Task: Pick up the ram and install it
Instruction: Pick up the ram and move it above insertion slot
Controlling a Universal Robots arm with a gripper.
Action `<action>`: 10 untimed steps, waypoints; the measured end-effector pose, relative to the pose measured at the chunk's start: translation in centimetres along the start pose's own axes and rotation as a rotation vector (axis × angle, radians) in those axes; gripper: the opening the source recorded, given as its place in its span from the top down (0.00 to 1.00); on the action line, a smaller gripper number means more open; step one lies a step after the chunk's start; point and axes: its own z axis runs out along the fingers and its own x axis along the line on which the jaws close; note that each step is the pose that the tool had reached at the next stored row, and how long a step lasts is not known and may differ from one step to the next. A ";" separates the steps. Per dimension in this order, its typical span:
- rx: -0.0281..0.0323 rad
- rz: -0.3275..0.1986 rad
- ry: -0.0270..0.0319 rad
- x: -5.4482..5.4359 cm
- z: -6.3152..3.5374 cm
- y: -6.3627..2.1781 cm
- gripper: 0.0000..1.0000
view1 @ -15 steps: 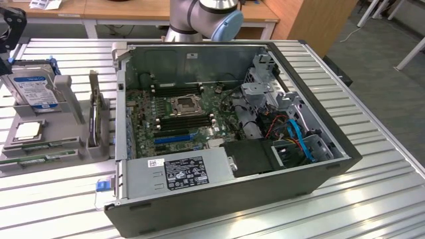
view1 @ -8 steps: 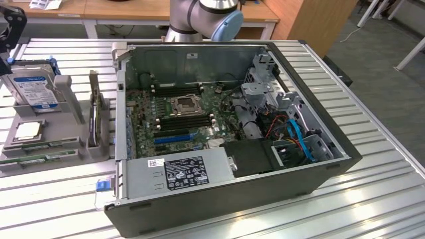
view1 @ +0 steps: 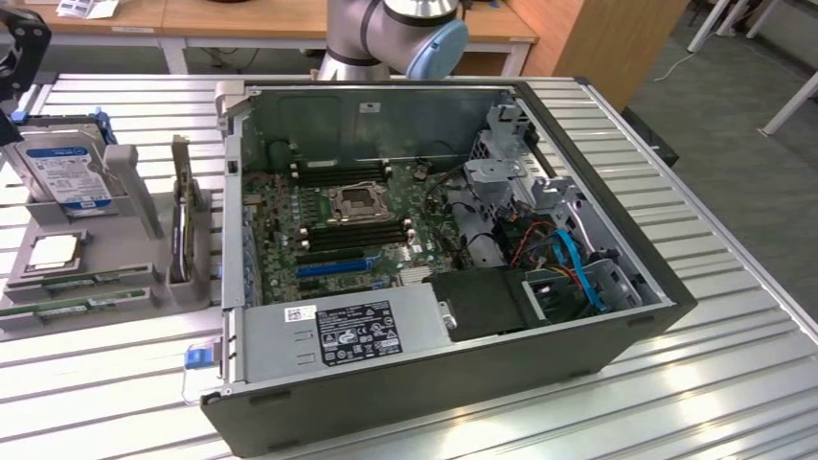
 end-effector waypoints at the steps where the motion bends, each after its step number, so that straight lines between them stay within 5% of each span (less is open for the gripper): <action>1: -0.0003 -0.014 0.0006 0.0 0.00 0.00 0.90; 10: -0.0034 -0.143 0.0063 0.0 0.00 0.00 0.90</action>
